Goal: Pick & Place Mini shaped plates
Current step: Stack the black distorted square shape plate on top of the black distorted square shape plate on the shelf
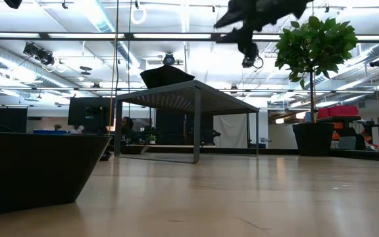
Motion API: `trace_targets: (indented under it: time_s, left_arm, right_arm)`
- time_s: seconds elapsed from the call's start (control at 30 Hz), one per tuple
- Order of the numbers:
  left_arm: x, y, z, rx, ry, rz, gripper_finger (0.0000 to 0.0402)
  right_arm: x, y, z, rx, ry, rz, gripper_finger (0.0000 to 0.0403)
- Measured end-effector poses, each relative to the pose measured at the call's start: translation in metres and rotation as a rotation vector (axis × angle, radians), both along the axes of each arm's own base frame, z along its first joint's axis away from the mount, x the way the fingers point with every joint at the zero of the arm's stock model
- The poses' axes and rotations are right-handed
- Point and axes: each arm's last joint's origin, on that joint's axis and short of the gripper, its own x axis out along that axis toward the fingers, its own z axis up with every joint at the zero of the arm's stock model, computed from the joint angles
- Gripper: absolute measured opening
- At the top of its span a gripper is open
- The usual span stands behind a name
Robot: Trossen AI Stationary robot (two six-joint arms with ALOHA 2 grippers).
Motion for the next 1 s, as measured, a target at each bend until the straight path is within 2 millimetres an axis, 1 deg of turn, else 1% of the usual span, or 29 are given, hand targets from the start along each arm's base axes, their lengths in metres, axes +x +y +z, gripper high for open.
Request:
trace_targets:
  time_s: [0.13,0.3,0.4,0.5,0.57,0.67,0.87,0.93,1.0]
  left_arm:
    - [0.0,0.0,0.0,0.0,0.0,0.0,0.0005]
    - [0.0,0.0,0.0,0.0,0.0,0.0,0.0005]
    - [0.0,0.0,0.0,0.0,0.0,0.0,0.0005]
    - [0.0,0.0,0.0,0.001,0.0,0.0,0.0005]
    - [0.0,0.0,0.0,0.0,0.0,0.0,0.0005]
    - [0.0,0.0,0.0,0.0,0.0,0.0,0.0005]
    - [0.0,0.0,0.0,0.0,0.0,0.0,0.0005]
    - [0.0,0.0,0.0,0.0,0.0,0.0,0.0005]
    - [0.0,0.0,0.0,0.0,0.0,0.0,0.0005]
  right_arm:
    - [-0.01,0.021,0.001,-0.089,-0.03,0.067,0.0169]
    - [-0.023,0.05,-0.007,-0.294,-0.018,0.096,0.0169]
    - [-0.033,0.061,-0.013,-0.388,-0.013,0.102,0.0168]
    - [-0.041,0.068,-0.018,-0.413,-0.007,0.11,0.0156]
    - [-0.049,0.07,-0.016,-0.423,-0.009,0.116,0.0141]
    - [-0.062,0.071,-0.006,-0.452,-0.037,0.12,0.0111]
    - [-0.088,0.075,0.008,-0.498,-0.091,0.126,0.0034]
    - [-0.095,0.079,0.01,-0.514,-0.126,0.124,0.0011]
    - [-0.103,0.083,0.007,-0.531,-0.143,0.118,0.0006]
